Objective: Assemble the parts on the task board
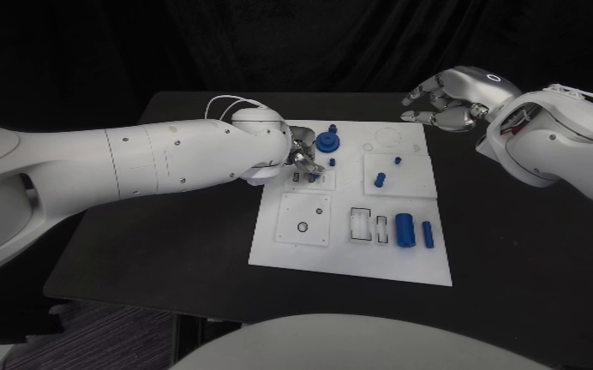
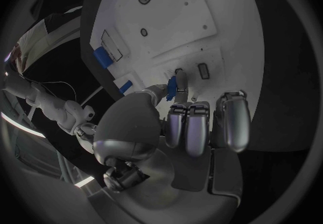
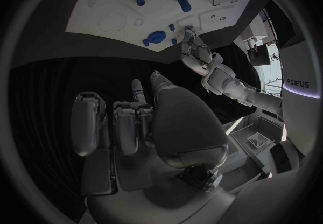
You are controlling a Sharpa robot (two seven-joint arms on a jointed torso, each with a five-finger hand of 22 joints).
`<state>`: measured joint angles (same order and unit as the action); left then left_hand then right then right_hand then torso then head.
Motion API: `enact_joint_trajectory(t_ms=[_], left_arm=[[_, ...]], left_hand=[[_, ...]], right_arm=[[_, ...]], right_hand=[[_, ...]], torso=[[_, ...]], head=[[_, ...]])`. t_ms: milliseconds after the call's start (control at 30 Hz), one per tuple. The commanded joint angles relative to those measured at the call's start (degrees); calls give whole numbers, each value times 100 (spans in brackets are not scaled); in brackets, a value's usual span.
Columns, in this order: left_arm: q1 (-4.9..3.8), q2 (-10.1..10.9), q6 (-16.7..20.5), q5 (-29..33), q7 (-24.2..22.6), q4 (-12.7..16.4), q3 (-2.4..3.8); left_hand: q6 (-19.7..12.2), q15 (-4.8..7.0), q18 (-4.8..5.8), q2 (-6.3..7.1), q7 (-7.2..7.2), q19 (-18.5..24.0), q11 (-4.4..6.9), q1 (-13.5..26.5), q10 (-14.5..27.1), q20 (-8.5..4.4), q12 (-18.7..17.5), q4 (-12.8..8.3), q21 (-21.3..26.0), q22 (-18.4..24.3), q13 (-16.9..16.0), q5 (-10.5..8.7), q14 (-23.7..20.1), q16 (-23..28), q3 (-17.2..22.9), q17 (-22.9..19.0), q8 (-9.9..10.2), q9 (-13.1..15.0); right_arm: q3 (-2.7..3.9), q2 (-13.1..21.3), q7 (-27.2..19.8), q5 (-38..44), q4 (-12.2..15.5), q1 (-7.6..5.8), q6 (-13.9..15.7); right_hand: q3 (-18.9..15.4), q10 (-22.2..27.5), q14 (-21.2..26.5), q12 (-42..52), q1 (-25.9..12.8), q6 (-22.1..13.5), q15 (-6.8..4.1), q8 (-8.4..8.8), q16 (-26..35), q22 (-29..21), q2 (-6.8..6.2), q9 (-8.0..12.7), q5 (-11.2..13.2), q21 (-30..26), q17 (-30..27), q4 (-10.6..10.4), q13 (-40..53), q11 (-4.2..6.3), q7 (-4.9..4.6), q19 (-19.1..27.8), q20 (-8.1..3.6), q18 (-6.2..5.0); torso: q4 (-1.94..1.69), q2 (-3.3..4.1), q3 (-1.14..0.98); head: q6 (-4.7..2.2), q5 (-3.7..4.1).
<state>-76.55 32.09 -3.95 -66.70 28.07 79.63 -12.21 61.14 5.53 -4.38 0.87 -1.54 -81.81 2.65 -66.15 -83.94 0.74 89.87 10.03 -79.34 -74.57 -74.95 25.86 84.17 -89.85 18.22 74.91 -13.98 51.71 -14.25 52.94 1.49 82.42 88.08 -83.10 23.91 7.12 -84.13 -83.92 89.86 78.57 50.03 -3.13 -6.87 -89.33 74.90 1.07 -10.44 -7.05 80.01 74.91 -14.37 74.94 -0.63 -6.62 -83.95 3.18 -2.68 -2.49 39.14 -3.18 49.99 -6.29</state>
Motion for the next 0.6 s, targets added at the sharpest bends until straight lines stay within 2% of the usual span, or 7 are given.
enact_joint_trajectory(t_ms=[33, 433, 600], left_arm=[[8, 33, 233, 218, -144, 53, 5], [19, 180, 451, 237, -76, 184, 5], [78, 228, 496, 238, -42, 223, 5]], left_hand=[[34, 15, 35, -13, 22, 51, 12, 69, -606, 3, 13, -216, 31, 6, -1505, -19, 583, -15, 264, 1509, 21, 11], [54, 18, 38, -24, 23, 41, 15, 128, -606, 2, 13, -196, 23, -13, -1505, -38, 583, -15, 305, 1509, 14, 40], [54, 19, 38, -28, 23, 40, 16, 133, -606, 1, 13, -194, 23, -14, -1505, -38, 583, -15, 312, 1509, 14, 43]], right_arm=[[4, 7, 136, 9, 7, 11, -95], [4, 12, 198, 9, 24, 11, -218], [4, 14, 211, 9, 26, 11, -233]], right_hand=[[1, -587, -578, 14, 27, 40, 50, 39, 30, 1177, 16, 11, -52, -46, 1425, 31, 1506, -45, 8, -111, 49, 17], [37, -587, -566, 14, 73, 103, 62, 54, 69, 1164, 32, 12, -183, -90, 1391, 99, 1506, -61, -7, -92, 58, 8], [40, -587, -563, 14, 78, 109, 63, 56, 81, 1159, 31, 13, -195, -104, 1381, 107, 1506, -62, -9, -86, 59, 5]], torso=[[2, 1, -2], [4, 3, -2], [4, 1, 0]], head=[[1, -21], [1, -44], [1, -40]])
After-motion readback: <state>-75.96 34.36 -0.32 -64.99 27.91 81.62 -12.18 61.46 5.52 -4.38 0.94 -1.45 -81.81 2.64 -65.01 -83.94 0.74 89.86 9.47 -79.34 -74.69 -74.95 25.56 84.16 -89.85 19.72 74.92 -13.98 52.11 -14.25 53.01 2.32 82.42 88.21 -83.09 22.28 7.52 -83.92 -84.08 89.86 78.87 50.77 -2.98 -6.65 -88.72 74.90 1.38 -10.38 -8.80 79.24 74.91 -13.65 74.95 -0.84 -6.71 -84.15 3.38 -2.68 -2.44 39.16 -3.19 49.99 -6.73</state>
